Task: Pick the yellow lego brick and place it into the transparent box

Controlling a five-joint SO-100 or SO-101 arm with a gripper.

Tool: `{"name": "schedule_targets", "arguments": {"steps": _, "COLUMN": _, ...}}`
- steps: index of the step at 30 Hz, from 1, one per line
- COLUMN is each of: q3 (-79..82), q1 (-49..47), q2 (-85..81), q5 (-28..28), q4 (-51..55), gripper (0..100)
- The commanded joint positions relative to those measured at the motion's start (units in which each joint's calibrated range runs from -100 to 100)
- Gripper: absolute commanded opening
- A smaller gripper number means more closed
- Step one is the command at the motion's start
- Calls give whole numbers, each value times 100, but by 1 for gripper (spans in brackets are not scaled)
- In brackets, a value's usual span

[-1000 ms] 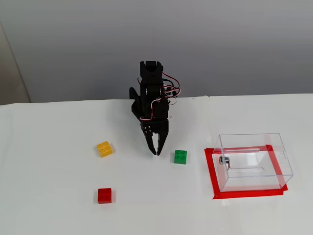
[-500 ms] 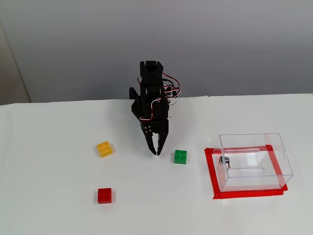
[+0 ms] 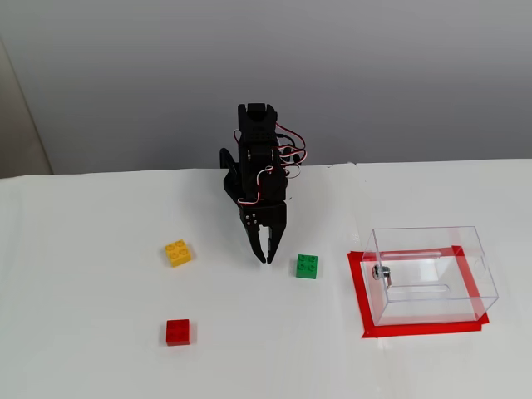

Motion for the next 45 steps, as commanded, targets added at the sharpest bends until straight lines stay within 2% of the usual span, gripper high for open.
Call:
{"name": "schedule_targets", "arguments": {"steps": 1, "q3": 25, "q1": 17, "q2": -59, "q5": 17, "q4": -17, "gripper": 1}}
{"name": "schedule_targets", "arguments": {"steps": 36, "q3": 16, "q1": 17, "q2": -59, "q5": 17, "q4": -43, "gripper": 2}}
{"name": "schedule_targets", "arguments": {"steps": 45, "q3": -780, "q1": -6, "q2": 43, "q5": -40, "q4": -61, "gripper": 2}}
